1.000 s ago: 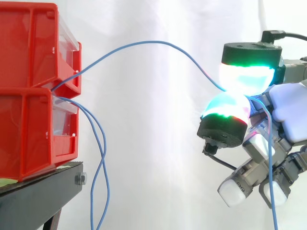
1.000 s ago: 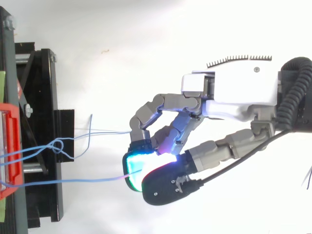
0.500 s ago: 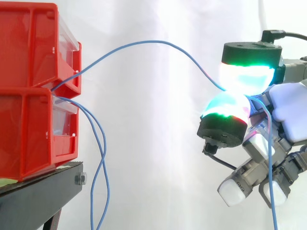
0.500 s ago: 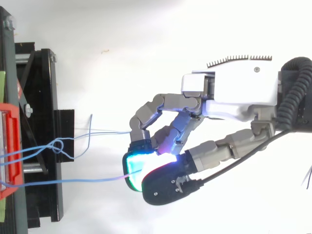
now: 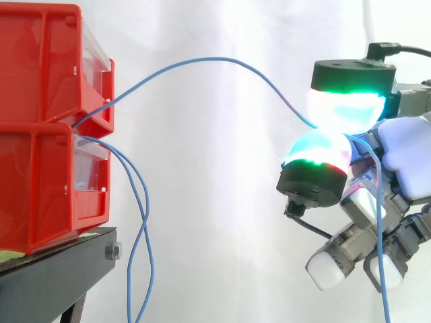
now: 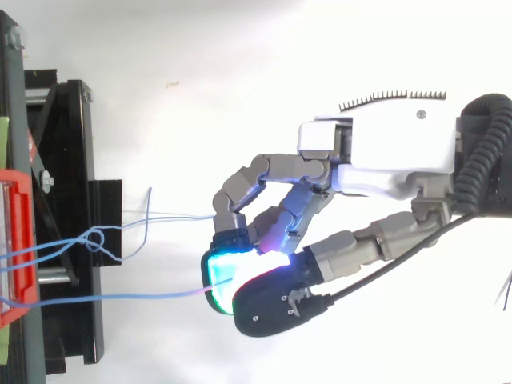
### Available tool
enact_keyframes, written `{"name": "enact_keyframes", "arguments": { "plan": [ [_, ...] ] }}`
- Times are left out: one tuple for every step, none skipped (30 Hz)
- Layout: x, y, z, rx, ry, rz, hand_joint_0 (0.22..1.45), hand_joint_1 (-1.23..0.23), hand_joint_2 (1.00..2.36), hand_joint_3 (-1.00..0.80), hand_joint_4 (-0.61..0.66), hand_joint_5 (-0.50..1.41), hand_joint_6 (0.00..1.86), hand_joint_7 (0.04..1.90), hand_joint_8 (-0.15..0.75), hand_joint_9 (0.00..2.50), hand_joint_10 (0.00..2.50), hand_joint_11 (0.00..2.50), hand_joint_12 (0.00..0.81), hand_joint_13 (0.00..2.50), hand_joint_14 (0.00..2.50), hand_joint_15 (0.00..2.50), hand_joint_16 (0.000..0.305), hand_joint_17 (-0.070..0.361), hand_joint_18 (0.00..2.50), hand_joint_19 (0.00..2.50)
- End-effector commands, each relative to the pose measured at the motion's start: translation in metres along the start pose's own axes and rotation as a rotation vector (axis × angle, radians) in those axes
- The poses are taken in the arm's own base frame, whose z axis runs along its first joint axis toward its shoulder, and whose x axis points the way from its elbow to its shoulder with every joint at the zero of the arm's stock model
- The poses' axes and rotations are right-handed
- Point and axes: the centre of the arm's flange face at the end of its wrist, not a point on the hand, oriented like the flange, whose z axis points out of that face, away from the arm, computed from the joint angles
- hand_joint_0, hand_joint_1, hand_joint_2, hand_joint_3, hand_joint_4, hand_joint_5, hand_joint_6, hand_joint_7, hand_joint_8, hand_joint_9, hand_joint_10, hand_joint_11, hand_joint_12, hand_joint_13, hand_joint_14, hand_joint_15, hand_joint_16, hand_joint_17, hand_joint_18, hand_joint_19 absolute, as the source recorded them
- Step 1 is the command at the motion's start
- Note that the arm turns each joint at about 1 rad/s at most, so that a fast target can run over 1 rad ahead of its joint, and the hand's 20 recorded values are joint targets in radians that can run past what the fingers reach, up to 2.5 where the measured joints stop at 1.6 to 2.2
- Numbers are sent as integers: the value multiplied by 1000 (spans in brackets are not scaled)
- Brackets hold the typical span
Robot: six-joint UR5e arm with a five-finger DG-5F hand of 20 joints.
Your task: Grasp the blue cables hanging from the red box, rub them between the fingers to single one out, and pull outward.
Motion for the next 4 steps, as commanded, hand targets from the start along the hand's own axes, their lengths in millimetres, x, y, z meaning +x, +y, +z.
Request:
{"name": "enact_keyframes", "arguments": {
  "plan": [
    [1,0,0,0,1,0,585,-804,1067,-36,-25,-66,867,1036,418,1021,9,380,455,697,8,242,69,155,827,298],
    [0,0,0,0,-1,0,585,-804,1066,-36,-22,-66,866,1046,421,1021,9,373,456,697,7,243,69,155,826,298],
    [0,0,0,0,-1,0,585,-804,1067,-36,-22,-66,866,1045,421,1020,11,372,456,697,7,243,69,155,827,298],
    [1,-1,0,2,1,0,586,-804,1067,-40,-24,-66,867,1037,419,1019,11,386,455,698,7,243,69,155,825,297]
  ]
}}
